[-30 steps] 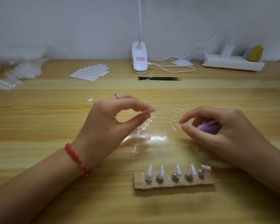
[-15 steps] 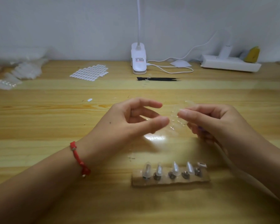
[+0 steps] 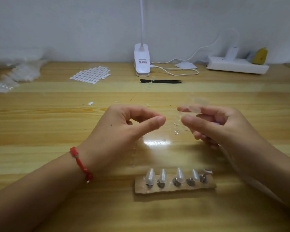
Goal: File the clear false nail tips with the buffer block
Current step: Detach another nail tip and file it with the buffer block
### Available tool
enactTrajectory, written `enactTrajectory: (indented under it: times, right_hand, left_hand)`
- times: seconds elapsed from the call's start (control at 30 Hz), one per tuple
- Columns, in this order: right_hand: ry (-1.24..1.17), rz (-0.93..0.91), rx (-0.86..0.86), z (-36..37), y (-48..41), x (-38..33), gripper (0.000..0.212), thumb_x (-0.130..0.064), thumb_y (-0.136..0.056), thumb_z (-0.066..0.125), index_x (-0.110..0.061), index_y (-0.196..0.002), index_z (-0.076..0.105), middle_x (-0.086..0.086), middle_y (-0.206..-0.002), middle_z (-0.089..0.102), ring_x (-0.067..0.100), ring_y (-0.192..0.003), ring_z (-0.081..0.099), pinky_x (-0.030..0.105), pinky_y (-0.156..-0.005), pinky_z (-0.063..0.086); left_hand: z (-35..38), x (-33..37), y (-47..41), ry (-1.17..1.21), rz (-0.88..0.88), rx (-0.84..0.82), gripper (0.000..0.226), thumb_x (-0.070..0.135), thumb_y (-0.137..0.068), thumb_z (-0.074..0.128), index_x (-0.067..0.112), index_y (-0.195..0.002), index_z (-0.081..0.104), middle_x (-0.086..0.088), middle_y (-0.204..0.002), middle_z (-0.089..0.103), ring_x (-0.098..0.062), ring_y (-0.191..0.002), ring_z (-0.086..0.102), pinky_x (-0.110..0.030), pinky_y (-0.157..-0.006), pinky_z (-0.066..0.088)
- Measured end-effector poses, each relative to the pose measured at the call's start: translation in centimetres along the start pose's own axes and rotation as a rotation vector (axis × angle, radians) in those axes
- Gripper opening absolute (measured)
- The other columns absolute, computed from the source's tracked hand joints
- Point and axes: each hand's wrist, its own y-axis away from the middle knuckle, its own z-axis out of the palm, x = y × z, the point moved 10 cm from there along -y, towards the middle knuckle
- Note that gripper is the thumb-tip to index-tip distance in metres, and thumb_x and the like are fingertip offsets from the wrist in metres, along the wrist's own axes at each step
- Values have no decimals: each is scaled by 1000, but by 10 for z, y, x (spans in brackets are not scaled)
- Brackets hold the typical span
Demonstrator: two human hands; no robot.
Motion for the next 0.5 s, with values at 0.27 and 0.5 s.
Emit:
enactTrajectory:
  times: [0.27,0.5]
  right_hand:
    - [32,-59,26,2,2,-7,24,-43,-61,75,-26,-78,78,-13,-51,60,-2,-45,49,5,-48,36]
    - [-122,96,-273,22,3,11,17,-41,-66,74,-24,-68,71,-10,-52,47,3,-43,34,12,-41,30]
  left_hand:
    - [-3,-4,2,25,-35,50,27,55,-61,71,33,-77,76,2,-76,70,1,-54,51,-11,-55,42]
    - [17,0,5,145,-82,-163,13,37,-71,69,26,-70,75,18,-58,61,9,-49,52,-1,-50,37]
